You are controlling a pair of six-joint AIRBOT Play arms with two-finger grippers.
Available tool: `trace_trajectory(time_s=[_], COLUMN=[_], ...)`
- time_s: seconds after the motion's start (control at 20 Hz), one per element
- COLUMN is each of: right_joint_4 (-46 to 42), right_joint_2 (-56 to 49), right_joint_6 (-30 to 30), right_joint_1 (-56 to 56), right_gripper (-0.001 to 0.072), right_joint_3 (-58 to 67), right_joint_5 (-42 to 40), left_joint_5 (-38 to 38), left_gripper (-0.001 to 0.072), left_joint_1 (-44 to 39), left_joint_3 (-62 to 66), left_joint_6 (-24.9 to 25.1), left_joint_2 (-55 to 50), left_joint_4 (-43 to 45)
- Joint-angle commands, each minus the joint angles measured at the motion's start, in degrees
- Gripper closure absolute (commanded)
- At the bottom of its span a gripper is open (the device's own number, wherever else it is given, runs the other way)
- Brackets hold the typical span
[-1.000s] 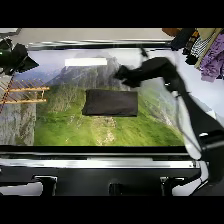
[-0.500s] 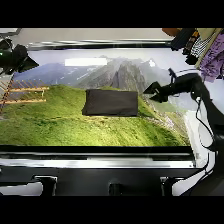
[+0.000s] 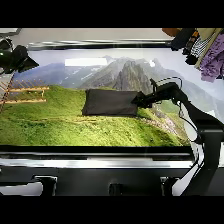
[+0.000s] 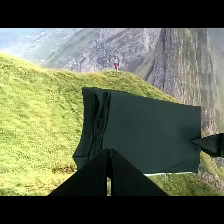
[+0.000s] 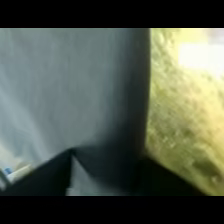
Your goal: Fold the clothes and pants, and hang the long-sleeved shirts on hangers.
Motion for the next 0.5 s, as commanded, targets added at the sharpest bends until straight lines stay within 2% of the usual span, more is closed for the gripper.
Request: trace_trajectory(time_s=[0.0, 0.05, 0.2, 0.45], right_joint_4=[1.9, 3.4, 4.5, -0.4], right_joint_2=[-0.2, 0.1, 2.4, 2.8], right_joint_6=[-0.4, -0.4, 0.5, 9.3], right_joint_1=[1.7, 1.7, 1.6, 1.0], right_gripper=[0.0558, 0.0672, 0.0675, 0.0675], right_joint_3=[0.0, 0.2, 3.1, 15.6], right_joint_5=[3.7, 3.9, 5.0, 5.8], left_joint_5=[0.0, 0.0, 0.0, 0.0], left_gripper=[0.0689, 0.0688, 0.0688, 0.0689], left_joint_1=[0.0, 0.0, 0.0, 0.0], left_joint_3=[0.0, 0.0, 0.0, 0.0], left_joint_6=[0.1, 0.1, 0.1, 0.1], left_joint_2=[0.0, 0.0, 0.0, 0.0], left_joint_4=[0.0, 0.0, -0.1, -1.6])
